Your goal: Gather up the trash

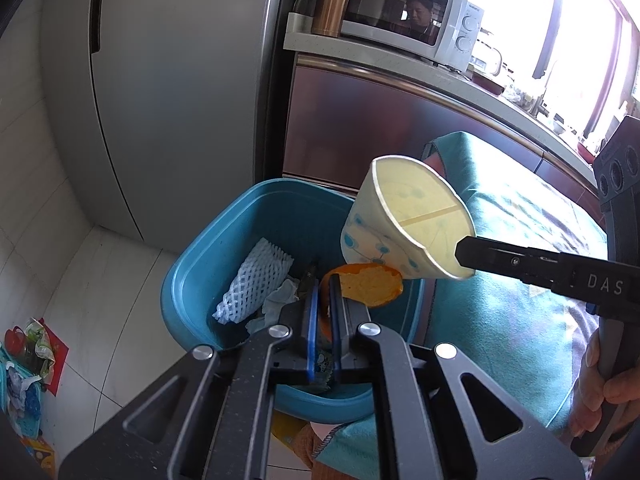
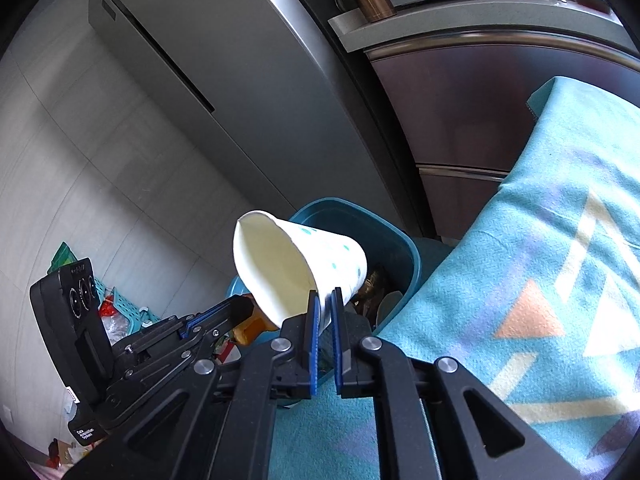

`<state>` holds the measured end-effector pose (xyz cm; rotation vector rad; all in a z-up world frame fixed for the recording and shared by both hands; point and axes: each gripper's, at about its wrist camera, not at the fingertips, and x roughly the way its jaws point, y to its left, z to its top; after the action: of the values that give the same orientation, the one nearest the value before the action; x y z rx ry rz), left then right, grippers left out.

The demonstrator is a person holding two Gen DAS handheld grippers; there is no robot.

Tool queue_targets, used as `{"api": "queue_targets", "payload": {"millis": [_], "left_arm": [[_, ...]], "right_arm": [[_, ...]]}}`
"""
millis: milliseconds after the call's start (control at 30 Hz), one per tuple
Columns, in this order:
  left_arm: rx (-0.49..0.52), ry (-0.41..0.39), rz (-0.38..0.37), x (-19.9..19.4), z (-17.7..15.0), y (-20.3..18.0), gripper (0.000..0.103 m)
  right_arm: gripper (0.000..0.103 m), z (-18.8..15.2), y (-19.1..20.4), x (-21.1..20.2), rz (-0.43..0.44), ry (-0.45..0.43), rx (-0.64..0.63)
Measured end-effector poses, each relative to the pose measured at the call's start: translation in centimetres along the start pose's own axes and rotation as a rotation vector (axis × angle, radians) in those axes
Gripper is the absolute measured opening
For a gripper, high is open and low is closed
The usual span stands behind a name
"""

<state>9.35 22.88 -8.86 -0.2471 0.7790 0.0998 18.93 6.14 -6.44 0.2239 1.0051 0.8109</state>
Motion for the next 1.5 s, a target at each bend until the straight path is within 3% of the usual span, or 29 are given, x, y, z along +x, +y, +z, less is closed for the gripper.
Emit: {"api": "queue_targets", "payload": {"millis": [433, 667, 900, 1000, 1133, 1267, 1500], "left_arm": [[0.005, 0.015, -0.002, 1.1, -0.2, -0.2, 0.008], [0.013, -0.025, -0.013, -0.2, -0.4, -0.6, 0.03], [0.047, -0.11, -0.017, -3.0, -0.4, -1.2, 0.055], [0.053, -0.166, -0.031, -4.7, -0.5, -1.5, 0.076], [0.092, -0.266, -0.047, -7.2, -1.1, -3.0, 0.096], [0.134, -0.34, -0.075, -9.2, -1.8, -5.1, 0.097], [0.129, -0.405, -0.117, -11.2, -2.3, -8.5, 0.097]], "right_arm": [[0.013, -0.4, 0.4, 0.6, -0.009, 0.035, 0.001], [0.022, -0.8, 0.5, -0.4, -0.01, 0.007, -0.005], [0.054, -1.7, 0.8, -4.1, -0.056, -0.1, -0.036], [0.065, -2.6, 1.0, -6.5, -0.114, -0.173, -0.067], [0.085, -4.3, 0.9, -10.1, -0.227, -0.285, -0.109], [0.096, -5.8, 0.9, -13.1, -0.343, -0.377, -0.14], [0.096, -9.2, -0.1, -17.5, -0.508, -0.494, -0.157]]}}
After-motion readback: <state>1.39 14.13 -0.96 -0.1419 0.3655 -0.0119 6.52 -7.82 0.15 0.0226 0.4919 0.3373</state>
